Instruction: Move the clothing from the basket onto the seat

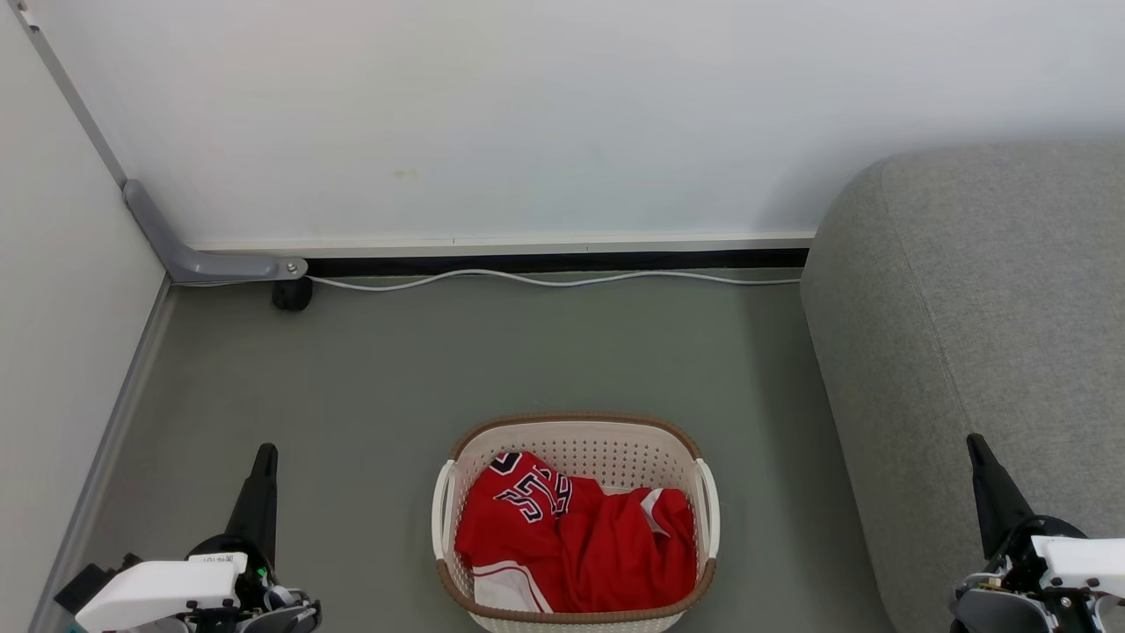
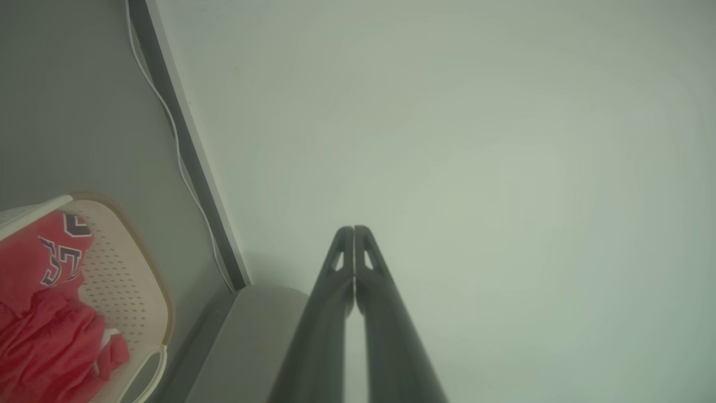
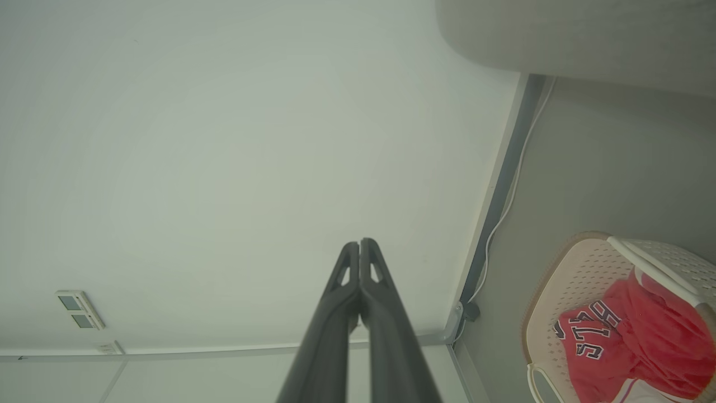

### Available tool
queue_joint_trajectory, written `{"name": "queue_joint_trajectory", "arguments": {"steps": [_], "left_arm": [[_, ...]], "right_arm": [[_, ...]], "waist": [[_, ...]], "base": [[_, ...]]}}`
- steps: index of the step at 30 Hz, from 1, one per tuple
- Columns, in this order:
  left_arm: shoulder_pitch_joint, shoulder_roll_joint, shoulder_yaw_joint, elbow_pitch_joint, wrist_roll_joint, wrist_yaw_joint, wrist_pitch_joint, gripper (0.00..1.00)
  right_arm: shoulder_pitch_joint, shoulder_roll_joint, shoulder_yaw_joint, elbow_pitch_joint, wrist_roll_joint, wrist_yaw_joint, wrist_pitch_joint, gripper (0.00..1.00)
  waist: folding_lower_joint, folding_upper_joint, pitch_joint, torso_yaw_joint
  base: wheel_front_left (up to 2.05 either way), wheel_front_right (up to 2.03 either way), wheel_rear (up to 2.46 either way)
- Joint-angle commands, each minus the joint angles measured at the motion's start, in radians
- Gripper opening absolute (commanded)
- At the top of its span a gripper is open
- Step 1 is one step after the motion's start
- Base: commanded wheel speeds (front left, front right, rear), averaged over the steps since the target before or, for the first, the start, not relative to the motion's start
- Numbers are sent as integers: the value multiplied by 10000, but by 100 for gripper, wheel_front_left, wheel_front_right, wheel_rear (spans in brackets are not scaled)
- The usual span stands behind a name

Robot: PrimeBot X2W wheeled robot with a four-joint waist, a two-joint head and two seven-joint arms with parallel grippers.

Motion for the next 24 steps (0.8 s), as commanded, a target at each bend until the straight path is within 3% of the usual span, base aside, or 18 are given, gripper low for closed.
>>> {"name": "queue_joint_trajectory", "arguments": {"steps": [1,24], "left_arm": [[-579,171,321,-293,-38,-73,55,0],[-579,171,321,-293,-38,-73,55,0]], "right_arm": [[-362,-110,180,-311,117,17,73,0],[-362,-110,180,-311,117,17,73,0]], "waist": [[0,0,0,0],[0,0,0,0]], "base": [[0,0,0],[0,0,0]]}}
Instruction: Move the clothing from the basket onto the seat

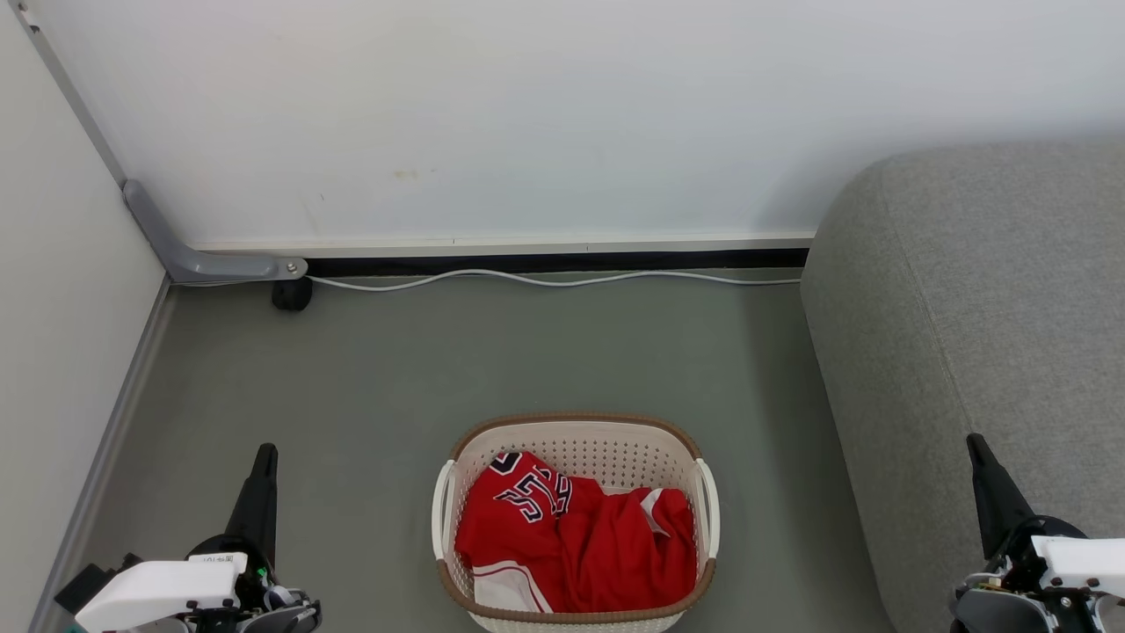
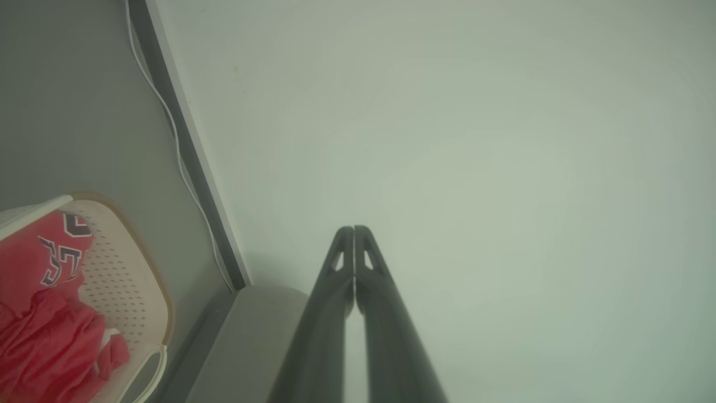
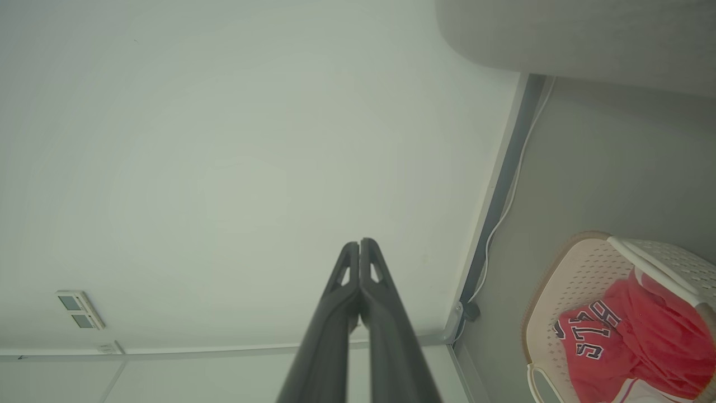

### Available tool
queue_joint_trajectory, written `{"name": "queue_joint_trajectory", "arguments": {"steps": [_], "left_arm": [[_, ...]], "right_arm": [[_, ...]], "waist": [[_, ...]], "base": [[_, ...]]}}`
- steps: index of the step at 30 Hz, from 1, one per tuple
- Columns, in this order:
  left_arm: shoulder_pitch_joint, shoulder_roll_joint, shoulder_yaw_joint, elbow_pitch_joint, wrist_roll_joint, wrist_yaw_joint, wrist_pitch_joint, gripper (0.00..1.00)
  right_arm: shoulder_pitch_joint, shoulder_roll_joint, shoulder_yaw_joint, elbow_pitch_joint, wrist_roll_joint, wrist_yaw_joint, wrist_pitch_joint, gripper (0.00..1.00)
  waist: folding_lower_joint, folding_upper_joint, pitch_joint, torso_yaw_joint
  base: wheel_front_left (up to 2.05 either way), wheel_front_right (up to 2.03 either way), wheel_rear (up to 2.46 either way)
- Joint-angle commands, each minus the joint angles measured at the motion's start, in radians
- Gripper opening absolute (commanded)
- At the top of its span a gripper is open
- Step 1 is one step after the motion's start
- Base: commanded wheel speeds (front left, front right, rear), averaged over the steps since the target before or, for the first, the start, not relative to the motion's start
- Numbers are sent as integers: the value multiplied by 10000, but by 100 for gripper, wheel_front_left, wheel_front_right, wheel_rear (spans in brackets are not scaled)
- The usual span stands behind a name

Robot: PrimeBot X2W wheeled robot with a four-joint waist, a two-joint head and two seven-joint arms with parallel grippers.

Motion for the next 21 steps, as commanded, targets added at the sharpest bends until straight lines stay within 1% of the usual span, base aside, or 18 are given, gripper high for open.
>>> {"name": "queue_joint_trajectory", "arguments": {"steps": [1,16,17,21], "left_arm": [[-579,171,321,-293,-38,-73,55,0],[-579,171,321,-293,-38,-73,55,0],[-2,0,0,0,0,0,-1,100],[328,-193,-24,486,2,15,-11,100]], "right_arm": [[-362,-110,180,-311,117,17,73,0],[-362,-110,180,-311,117,17,73,0],[-2,0,1,-1,-1,0,0,100],[294,172,65,453,-10,0,-3,100]], "waist": [[0,0,0,0],[0,0,0,0],[0,0,0,0],[0,0,5,-1]], "base": [[0,0,0],[0,0,0],[0,0,0],[0,0,0]]}}
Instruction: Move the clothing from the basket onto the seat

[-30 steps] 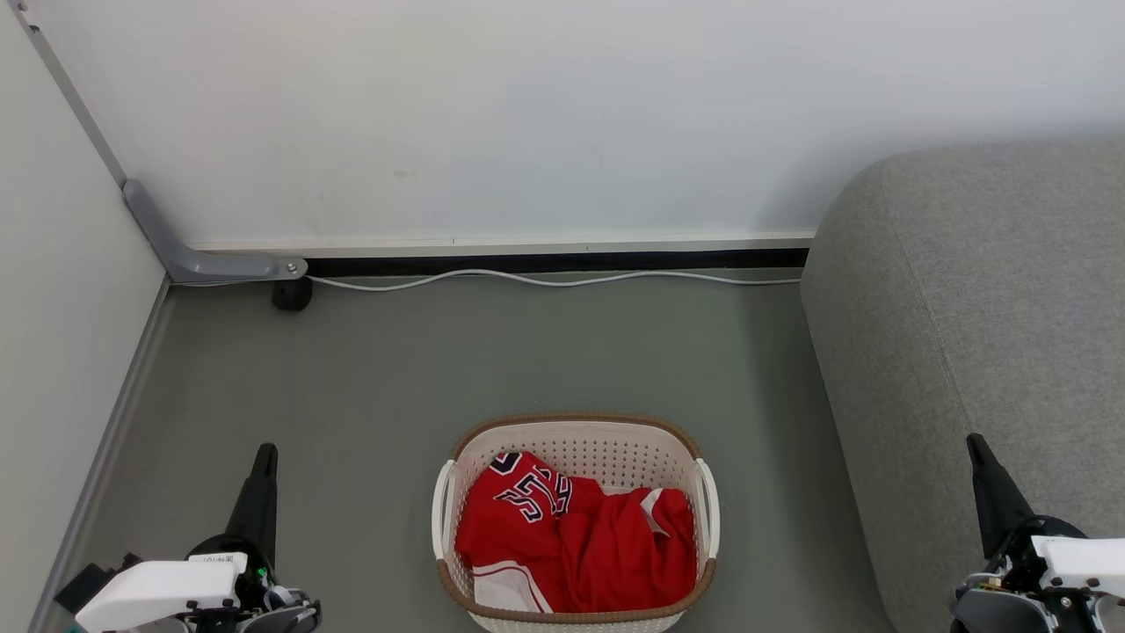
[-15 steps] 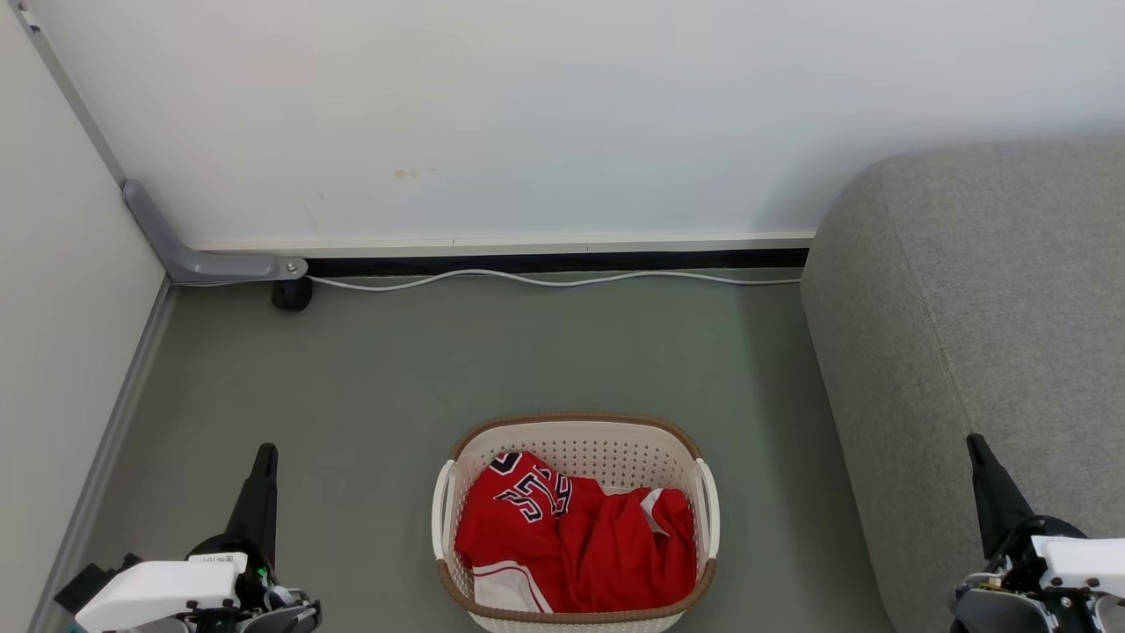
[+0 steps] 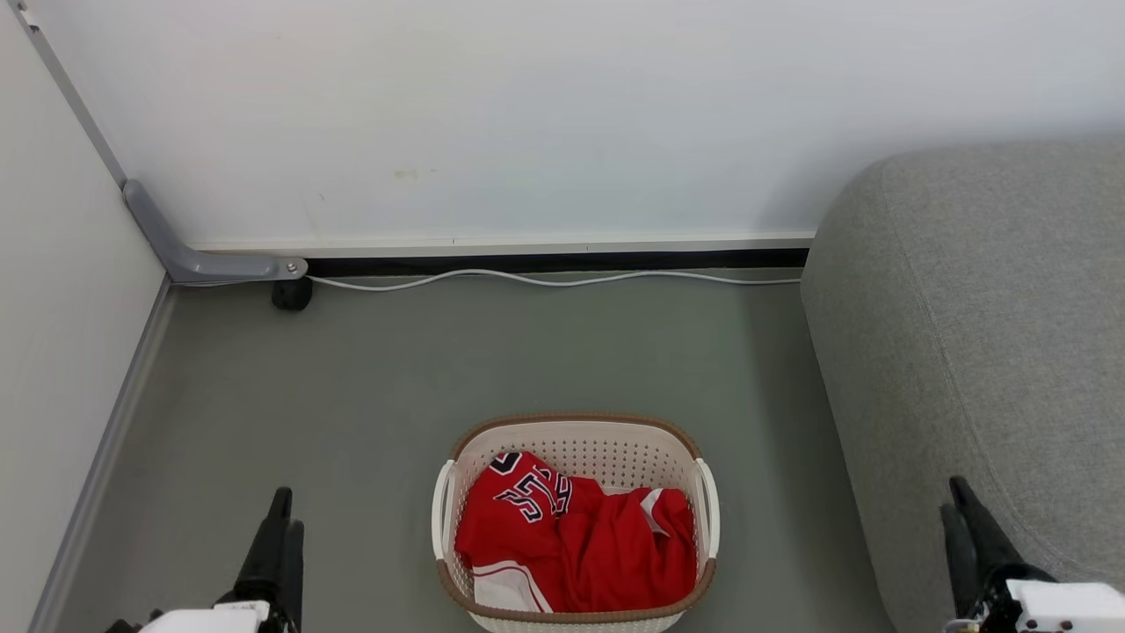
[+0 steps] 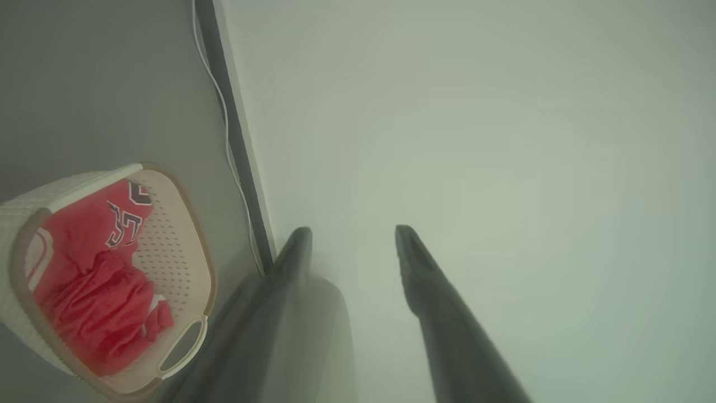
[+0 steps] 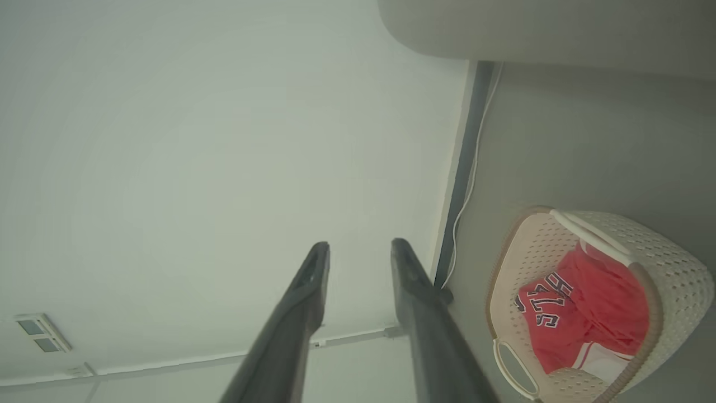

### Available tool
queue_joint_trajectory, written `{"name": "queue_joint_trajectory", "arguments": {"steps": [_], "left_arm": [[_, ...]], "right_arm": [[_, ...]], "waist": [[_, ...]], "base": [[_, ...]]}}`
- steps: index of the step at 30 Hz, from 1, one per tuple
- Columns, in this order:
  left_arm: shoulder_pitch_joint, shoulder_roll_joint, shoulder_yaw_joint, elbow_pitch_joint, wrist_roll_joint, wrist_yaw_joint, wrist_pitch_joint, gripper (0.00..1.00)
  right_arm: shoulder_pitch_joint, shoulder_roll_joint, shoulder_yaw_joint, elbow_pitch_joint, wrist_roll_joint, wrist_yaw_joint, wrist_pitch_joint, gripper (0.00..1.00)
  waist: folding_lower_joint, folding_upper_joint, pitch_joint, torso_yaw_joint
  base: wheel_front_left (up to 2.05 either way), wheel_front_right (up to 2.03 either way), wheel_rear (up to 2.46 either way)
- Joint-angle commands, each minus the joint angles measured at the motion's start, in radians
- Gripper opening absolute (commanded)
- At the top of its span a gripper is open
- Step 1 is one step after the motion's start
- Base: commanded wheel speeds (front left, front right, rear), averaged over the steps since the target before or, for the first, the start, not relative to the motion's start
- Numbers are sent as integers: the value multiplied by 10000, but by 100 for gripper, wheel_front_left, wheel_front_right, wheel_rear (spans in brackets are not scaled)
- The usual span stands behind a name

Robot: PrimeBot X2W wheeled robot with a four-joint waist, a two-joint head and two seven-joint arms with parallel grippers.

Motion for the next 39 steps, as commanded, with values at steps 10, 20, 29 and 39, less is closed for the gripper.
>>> {"name": "queue_joint_trajectory", "arguments": {"steps": [10,20,29,39], "left_arm": [[-216,8,-85,192,47,-7,-195,100],[-463,103,-317,307,254,-14,-517,100],[-735,281,-670,470,709,-20,-835,100],[-1046,351,-803,588,1887,-27,-1132,100]], "right_arm": [[-226,-53,183,90,-120,1,-130,100],[-512,-262,607,174,-392,3,-484,100],[-863,-526,1124,392,-831,4,-831,100],[-1269,-655,1317,695,-1917,5,-1130,100]], "waist": [[9,-1,-76,-10],[1,-1,-131,-25],[1,-1,-176,-38],[1,-1,-199,-45]], "base": [[0,0,0],[0,0,0],[0,0,0],[0,0,0]]}}
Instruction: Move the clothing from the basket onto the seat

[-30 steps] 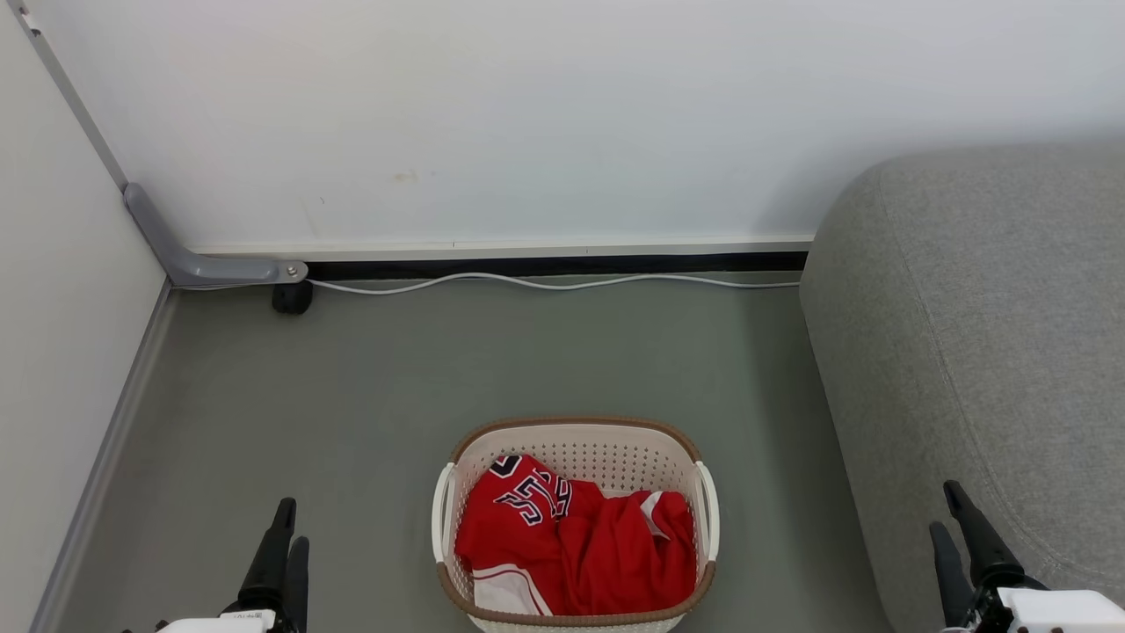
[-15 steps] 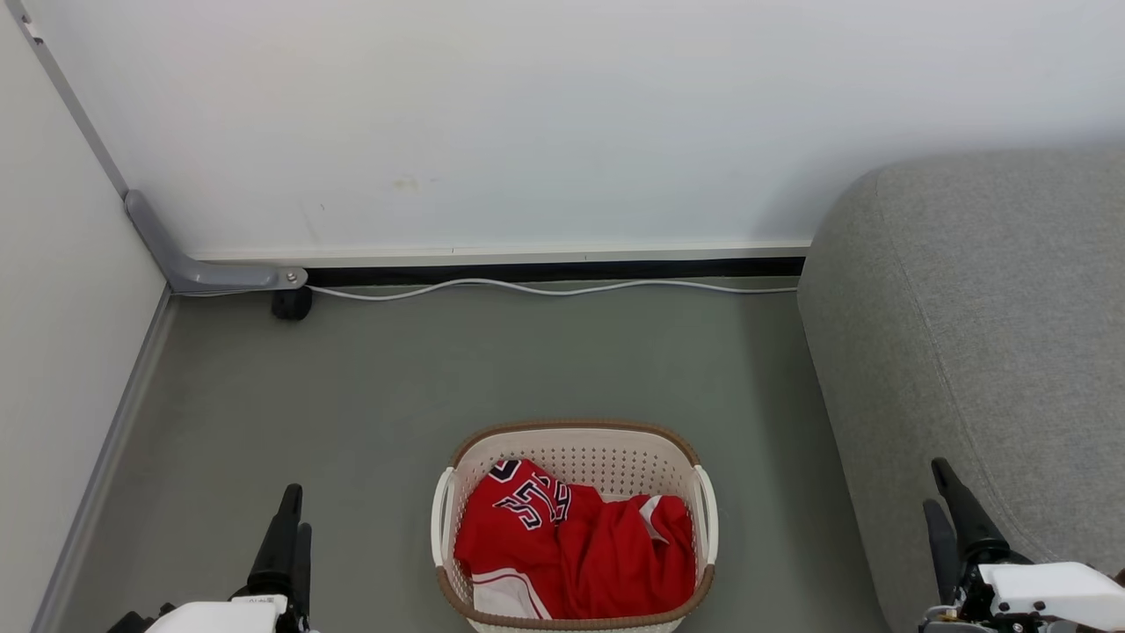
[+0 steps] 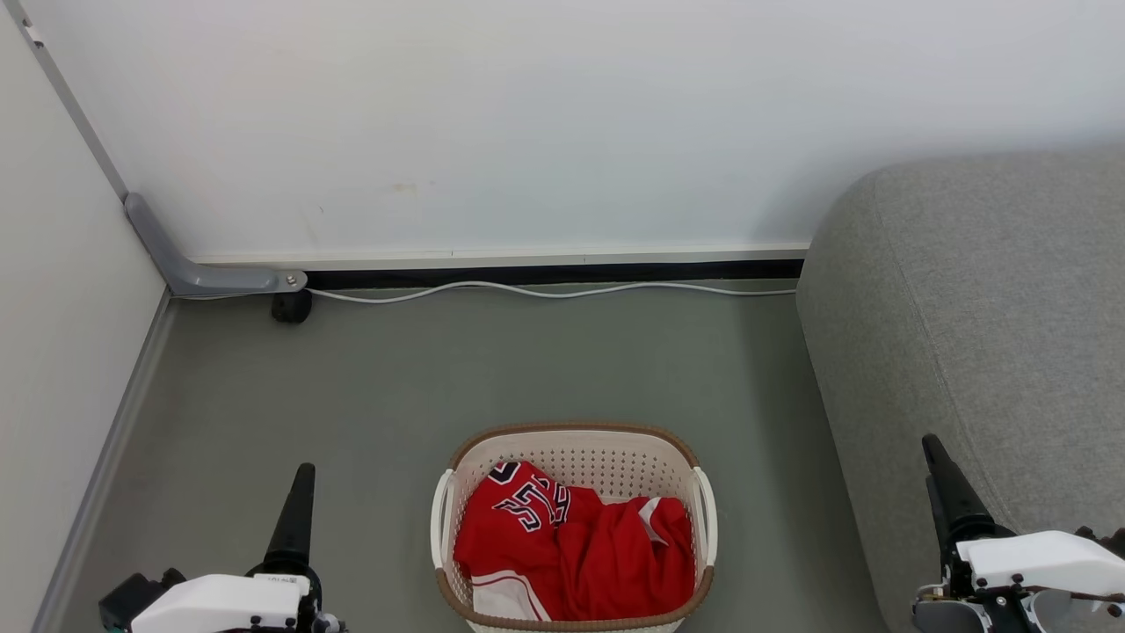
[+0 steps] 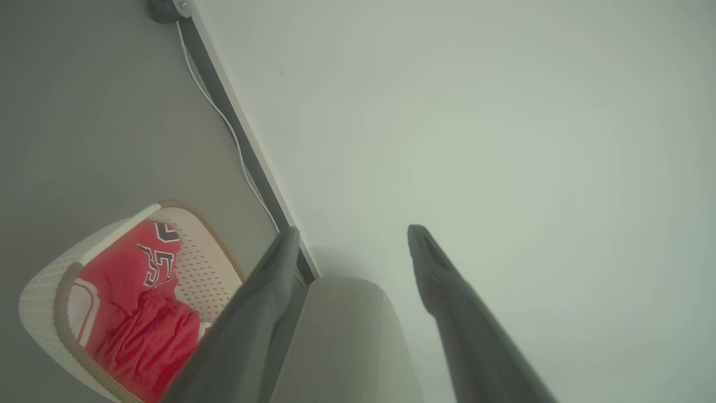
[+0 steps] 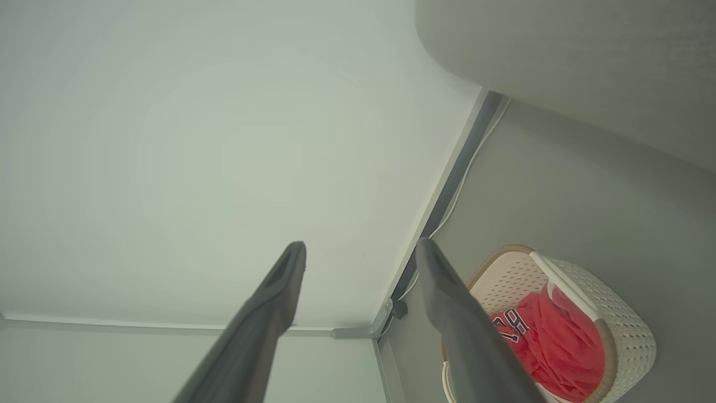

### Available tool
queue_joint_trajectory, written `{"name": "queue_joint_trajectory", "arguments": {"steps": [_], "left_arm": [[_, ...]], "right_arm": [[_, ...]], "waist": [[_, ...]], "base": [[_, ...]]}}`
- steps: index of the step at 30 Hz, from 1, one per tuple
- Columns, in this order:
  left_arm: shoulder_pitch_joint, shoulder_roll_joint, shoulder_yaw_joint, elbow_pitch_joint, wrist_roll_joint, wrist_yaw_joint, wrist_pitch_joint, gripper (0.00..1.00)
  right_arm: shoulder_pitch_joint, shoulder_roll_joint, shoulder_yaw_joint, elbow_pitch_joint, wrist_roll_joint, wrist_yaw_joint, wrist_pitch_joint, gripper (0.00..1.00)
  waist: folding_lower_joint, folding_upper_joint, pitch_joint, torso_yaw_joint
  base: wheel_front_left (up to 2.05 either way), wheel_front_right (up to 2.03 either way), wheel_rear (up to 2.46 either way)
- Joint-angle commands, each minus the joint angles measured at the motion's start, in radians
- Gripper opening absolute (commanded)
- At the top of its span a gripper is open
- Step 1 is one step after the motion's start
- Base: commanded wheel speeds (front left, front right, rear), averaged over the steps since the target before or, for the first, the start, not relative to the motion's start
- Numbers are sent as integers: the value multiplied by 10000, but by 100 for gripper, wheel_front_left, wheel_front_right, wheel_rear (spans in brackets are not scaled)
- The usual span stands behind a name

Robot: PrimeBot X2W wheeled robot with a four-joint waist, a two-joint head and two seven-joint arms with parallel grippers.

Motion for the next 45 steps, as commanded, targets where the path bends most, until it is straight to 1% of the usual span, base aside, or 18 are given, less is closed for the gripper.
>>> {"name": "queue_joint_trajectory", "arguments": {"steps": [1,23,26,45], "left_arm": [[-658,167,46,-182,237,-30,-88,100],[-1319,361,-443,299,3297,-45,-736,100],[-1451,405,-523,425,3927,-48,-854,100],[-1809,521,-619,805,6695,-61,-1383,100]], "right_arm": [[-565,-196,104,-159,-234,32,-172,100],[-1449,-449,677,543,-3417,35,-818,100],[-1589,-479,760,668,-3945,36,-935,100],[-2141,-661,1220,1137,-6272,39,-1462,100]], "waist": [[-1,0,-1,0],[-1,0,-16,-64],[-1,0,-20,-78],[-1,0,-132,-143]], "base": [[0,0,0],[0,0,0],[0,0,0],[0,0,0]]}}
